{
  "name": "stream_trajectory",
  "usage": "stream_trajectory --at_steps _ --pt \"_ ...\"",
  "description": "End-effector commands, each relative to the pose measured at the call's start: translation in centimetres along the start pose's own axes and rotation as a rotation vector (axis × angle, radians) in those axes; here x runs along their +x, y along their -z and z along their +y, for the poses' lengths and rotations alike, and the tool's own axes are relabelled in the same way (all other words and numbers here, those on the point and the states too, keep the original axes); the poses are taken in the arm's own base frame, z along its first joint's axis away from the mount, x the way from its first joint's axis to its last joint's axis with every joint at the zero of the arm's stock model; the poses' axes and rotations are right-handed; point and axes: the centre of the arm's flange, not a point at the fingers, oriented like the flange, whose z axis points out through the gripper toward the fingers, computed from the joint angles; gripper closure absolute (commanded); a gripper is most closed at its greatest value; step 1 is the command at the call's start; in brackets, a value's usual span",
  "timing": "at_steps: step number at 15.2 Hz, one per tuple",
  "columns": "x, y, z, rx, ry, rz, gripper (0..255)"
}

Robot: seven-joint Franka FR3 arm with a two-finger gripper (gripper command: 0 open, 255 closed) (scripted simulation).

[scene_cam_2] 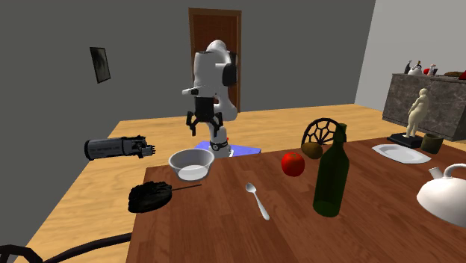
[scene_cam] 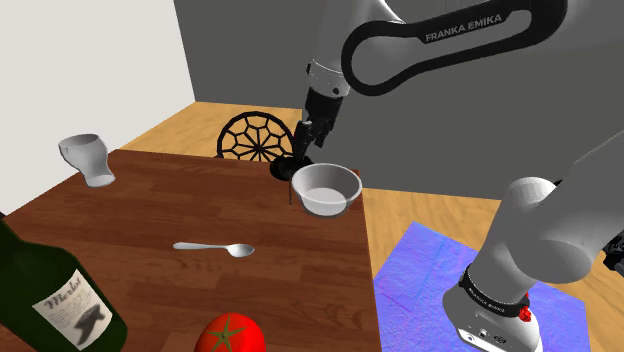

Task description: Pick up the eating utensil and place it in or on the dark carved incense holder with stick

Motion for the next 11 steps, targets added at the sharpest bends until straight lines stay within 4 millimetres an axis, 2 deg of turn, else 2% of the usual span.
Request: stream_trajectory --at_steps 1,11 --pt "0.8 -1.7 -1.4 0.014 0.019 -0.001 0" --pt "5.3 -9.6 -10.2 0.080 0.113 -0.009 0"
